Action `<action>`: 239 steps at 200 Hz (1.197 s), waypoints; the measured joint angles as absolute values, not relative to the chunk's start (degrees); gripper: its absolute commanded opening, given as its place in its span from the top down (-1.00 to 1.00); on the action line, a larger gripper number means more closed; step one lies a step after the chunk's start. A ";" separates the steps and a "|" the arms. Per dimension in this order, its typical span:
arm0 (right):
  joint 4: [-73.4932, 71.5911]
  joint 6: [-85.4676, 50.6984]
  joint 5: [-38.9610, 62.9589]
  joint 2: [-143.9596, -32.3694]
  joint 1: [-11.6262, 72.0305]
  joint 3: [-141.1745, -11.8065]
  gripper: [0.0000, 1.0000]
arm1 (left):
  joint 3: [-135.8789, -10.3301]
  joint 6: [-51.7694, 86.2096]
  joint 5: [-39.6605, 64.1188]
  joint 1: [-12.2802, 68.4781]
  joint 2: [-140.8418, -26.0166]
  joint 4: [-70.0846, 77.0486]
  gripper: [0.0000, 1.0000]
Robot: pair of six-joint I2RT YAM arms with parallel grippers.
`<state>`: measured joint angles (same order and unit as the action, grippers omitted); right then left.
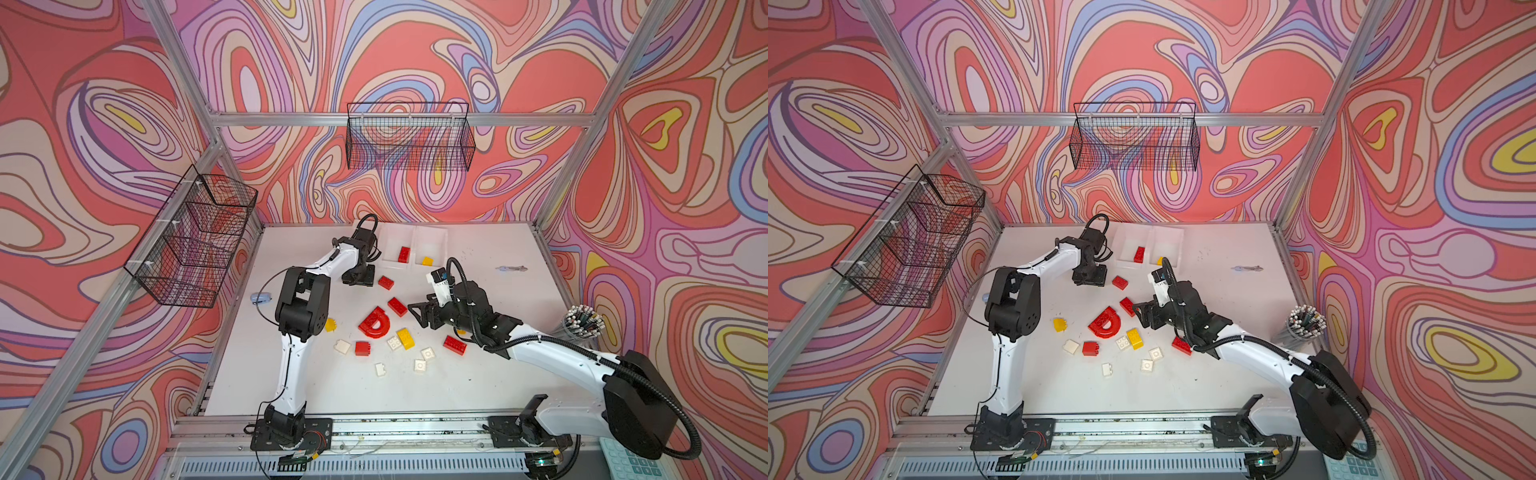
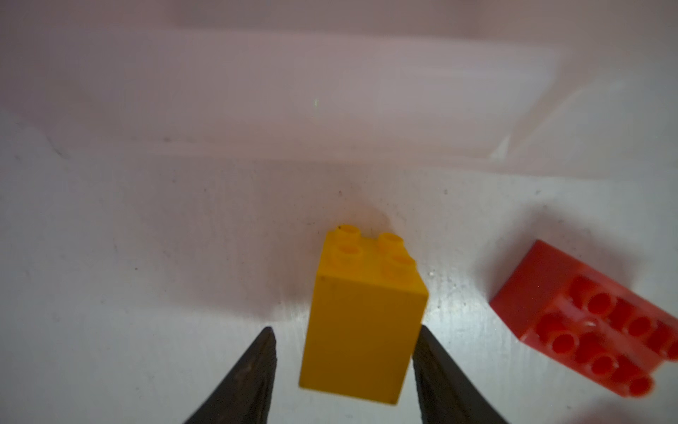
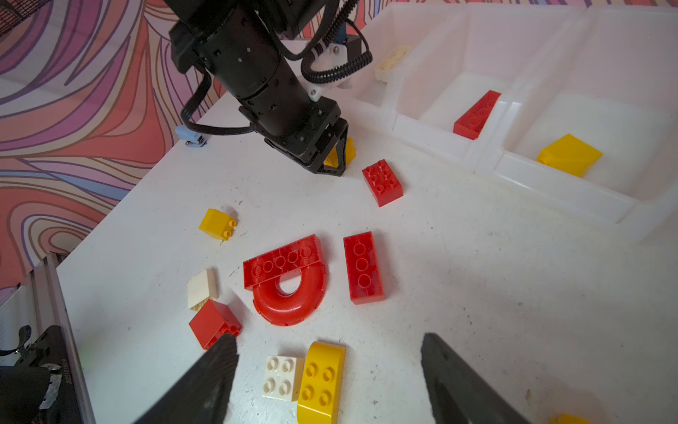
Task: Sort the legos into containers by color
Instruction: Pick up the lego from the top-center of the table.
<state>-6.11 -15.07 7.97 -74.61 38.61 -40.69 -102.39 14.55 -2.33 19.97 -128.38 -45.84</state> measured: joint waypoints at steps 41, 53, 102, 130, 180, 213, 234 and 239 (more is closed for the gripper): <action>-6.83 -15.07 7.97 -75.88 38.61 -40.69 -0.65 | -103.83 14.57 -1.93 19.92 -128.81 -45.89 0.05; -6.96 -15.07 7.97 -76.23 38.61 -40.69 -0.64 | -104.27 14.57 -1.87 19.92 -128.81 -45.84 0.14; -7.31 -15.09 8.01 -77.84 38.61 -40.64 -0.64 | -104.64 14.59 -1.13 19.92 -128.81 -45.87 0.46; -7.35 -15.09 8.01 -77.87 38.61 -40.64 -0.63 | -105.06 14.61 -0.99 19.92 -128.81 -45.93 0.52; -8.88 -15.51 7.94 -78.13 38.59 -40.14 -0.63 | -104.99 14.79 0.67 19.92 -128.16 -46.50 0.56; -10.28 -16.60 7.94 -78.00 37.74 -38.57 -0.63 | -103.53 15.05 2.22 20.14 -123.39 -46.94 0.55; -11.11 -17.63 7.79 -77.21 36.49 -37.54 -0.63 | -103.39 15.27 3.29 20.58 -119.31 -46.92 0.55; -11.33 -17.93 7.68 -76.88 36.07 -37.21 -0.63 | -103.39 15.27 3.51 20.82 -118.30 -46.94 0.55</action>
